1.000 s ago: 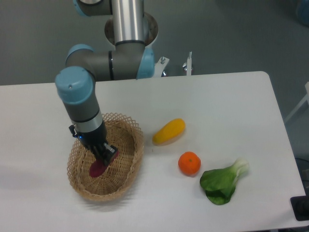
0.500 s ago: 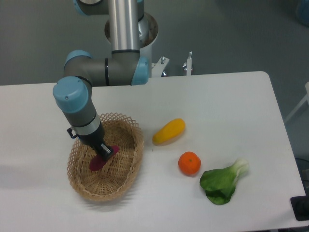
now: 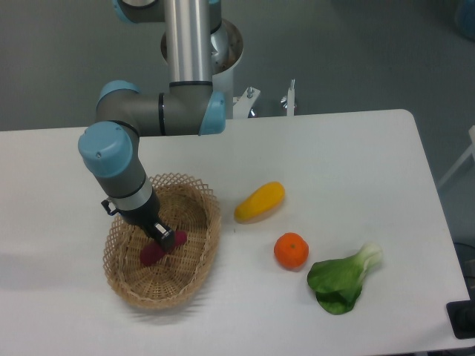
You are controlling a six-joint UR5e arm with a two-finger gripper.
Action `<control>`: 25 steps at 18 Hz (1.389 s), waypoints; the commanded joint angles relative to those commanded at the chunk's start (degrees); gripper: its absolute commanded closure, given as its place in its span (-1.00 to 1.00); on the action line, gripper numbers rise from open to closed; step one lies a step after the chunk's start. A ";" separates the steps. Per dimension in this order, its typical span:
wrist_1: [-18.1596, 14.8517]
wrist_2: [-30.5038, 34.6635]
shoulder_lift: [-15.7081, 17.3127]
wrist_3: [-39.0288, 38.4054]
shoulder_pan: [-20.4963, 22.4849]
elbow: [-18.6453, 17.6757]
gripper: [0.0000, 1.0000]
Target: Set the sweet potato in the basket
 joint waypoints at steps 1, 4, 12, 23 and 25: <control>-0.09 0.09 0.09 -0.61 0.00 0.97 -1.00; 0.35 -0.09 0.35 -6.23 0.26 3.69 -1.00; -0.61 -0.09 4.91 -1.77 9.56 9.85 -1.00; -13.70 -2.98 11.69 23.01 24.08 11.17 -1.00; -13.80 -3.51 11.60 25.39 26.01 11.26 -1.00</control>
